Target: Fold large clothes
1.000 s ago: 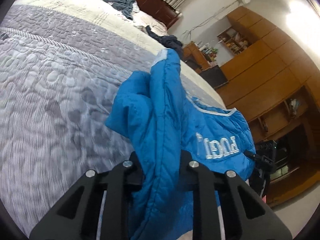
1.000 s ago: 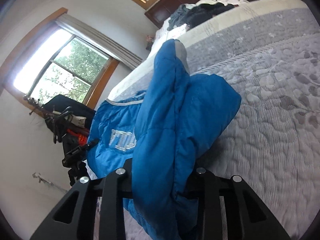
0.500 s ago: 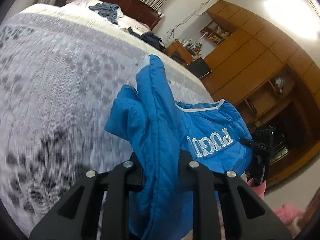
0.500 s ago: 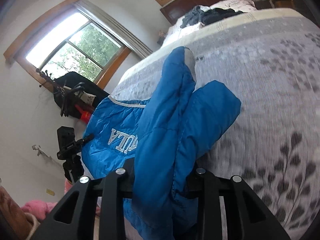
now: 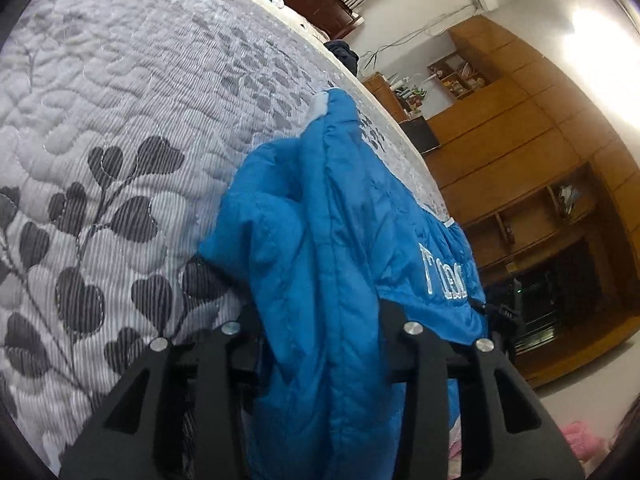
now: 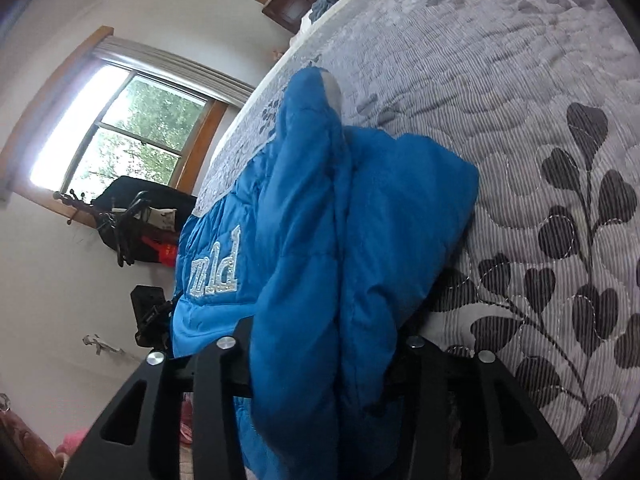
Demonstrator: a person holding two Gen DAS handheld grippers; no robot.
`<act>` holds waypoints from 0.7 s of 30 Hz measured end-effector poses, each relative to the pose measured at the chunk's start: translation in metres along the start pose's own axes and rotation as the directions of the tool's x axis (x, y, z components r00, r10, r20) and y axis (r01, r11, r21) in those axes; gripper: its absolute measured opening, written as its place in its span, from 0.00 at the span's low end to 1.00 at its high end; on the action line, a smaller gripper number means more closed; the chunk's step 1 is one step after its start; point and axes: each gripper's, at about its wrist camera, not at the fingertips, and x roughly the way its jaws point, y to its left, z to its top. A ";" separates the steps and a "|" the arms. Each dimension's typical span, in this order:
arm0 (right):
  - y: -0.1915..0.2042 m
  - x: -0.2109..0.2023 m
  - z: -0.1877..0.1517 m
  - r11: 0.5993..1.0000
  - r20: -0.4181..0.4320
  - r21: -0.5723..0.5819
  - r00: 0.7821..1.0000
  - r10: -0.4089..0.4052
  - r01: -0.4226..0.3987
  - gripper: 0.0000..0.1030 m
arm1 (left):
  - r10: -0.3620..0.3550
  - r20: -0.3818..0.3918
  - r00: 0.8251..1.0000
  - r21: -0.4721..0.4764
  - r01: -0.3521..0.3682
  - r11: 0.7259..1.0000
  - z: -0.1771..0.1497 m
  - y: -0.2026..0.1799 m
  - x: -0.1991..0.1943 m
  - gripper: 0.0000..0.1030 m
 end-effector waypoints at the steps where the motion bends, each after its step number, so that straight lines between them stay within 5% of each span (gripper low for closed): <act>1: 0.000 0.000 0.000 1.000 -0.002 -0.005 1.000 -0.003 0.003 0.45 | 0.005 -0.002 1.000 0.003 -0.005 1.000 0.000 0.000 0.000 0.39; 8: 0.017 -0.024 0.000 0.988 0.045 -0.069 0.990 -0.135 0.138 0.69 | 0.095 0.038 0.995 0.014 -0.095 0.995 0.006 -0.002 -0.039 0.53; 13: 0.034 -0.054 0.014 0.963 0.136 -0.104 0.963 -0.234 0.249 0.70 | 0.159 0.130 0.979 0.064 -0.168 0.984 0.021 -0.015 -0.072 0.53; 21: 0.089 -0.011 0.067 0.911 0.118 -0.273 0.950 -0.289 0.310 0.73 | 0.253 0.051 0.966 0.215 -0.258 0.942 0.070 -0.057 -0.012 0.58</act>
